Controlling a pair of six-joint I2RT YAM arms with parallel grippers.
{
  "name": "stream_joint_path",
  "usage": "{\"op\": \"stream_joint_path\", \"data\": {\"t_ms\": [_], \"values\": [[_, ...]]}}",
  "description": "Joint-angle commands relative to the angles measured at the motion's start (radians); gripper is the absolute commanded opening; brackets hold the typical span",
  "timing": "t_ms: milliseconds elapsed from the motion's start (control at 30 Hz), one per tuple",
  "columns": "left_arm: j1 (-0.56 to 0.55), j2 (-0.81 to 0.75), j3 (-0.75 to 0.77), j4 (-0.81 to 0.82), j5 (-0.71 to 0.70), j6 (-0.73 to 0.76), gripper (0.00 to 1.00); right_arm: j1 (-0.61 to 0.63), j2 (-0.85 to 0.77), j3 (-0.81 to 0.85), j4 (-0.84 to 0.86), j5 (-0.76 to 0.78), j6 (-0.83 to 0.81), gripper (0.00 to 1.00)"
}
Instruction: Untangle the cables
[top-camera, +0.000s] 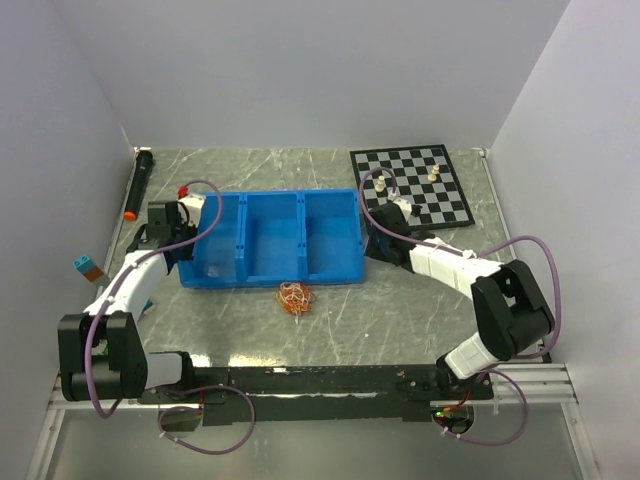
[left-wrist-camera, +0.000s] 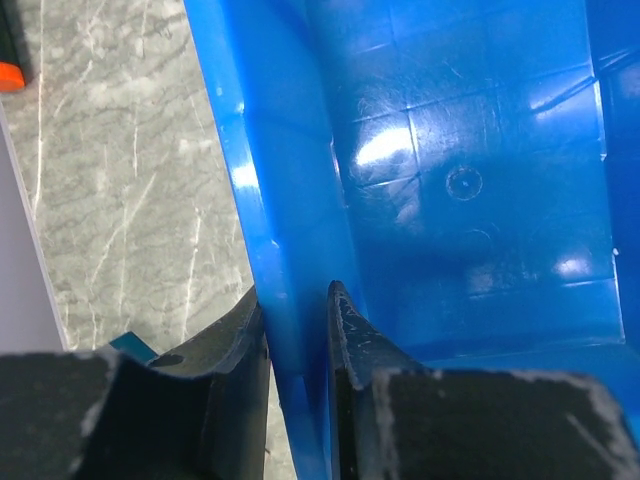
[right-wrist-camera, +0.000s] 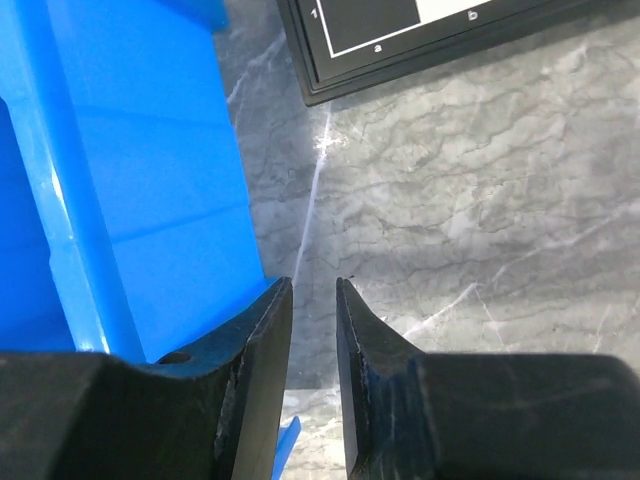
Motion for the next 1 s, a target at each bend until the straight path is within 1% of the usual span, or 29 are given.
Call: {"op": "stream_joint_path", "data": {"t_ms": [0,67,100,133,200,233,267,367,400,433,533,567,667,767,867,933,967], "values": [[-0.022,-0.043,-0.024,-0.146,0.004,0.128,0.07,0.013,-0.086,-0.021,0.0,0.046,0.034,0.33],[-0.02,-0.066,-0.034,-0.166,0.009,0.104,0.12,0.033,-0.152,-0.05,0.0,0.074,0.036,0.35],[-0.048,-0.074,-0.035,-0.178,0.015,0.09,0.16,0.052,-0.203,-0.067,0.001,0.083,0.035,0.36],[-0.046,-0.083,-0.037,-0.198,0.025,0.082,0.21,0.073,-0.241,-0.082,0.004,0.095,0.033,0.37],[-0.048,-0.101,-0.041,-0.231,0.045,0.072,0.32,0.16,-0.321,-0.12,0.015,0.105,0.024,0.39],[-0.049,-0.114,-0.044,-0.246,0.046,0.068,0.38,0.209,-0.359,-0.136,0.019,0.109,0.022,0.41],[-0.05,-0.124,-0.049,-0.251,0.061,0.061,0.42,0.254,-0.388,-0.151,0.024,0.105,0.018,0.42],[-0.05,-0.151,-0.058,-0.245,0.058,0.058,0.54,0.395,-0.435,-0.19,0.048,0.076,0.009,0.52],[-0.051,-0.155,-0.057,-0.241,0.058,0.058,0.58,0.446,-0.439,-0.208,0.09,0.039,-0.007,0.57],[-0.051,-0.157,-0.048,-0.238,0.029,0.053,0.6,0.483,-0.43,-0.223,0.123,0.005,-0.028,0.61],[-0.048,-0.145,0.001,-0.263,0.021,0.033,0.61,0.581,-0.368,-0.225,0.225,-0.081,-0.08,0.66],[-0.048,-0.143,0.026,-0.275,0.024,0.027,0.62,0.614,-0.32,-0.217,0.245,-0.093,-0.097,0.67],[-0.048,-0.14,0.09,-0.313,0.046,0.015,0.63,0.645,-0.188,-0.139,0.234,-0.088,-0.119,0.68],[-0.048,-0.138,0.126,-0.327,0.046,0.001,0.63,0.649,-0.099,-0.076,0.239,-0.084,-0.134,0.69],[-0.048,-0.132,0.121,-0.318,0.046,-0.004,0.63,0.649,-0.013,0.008,0.201,-0.079,-0.145,0.68],[-0.048,-0.128,0.112,-0.318,0.046,-0.007,0.63,0.649,0.045,0.052,0.161,-0.093,-0.15,0.65],[-0.049,-0.131,0.109,-0.318,0.046,-0.007,0.63,0.649,0.068,0.079,0.133,-0.098,-0.148,0.61]]}}
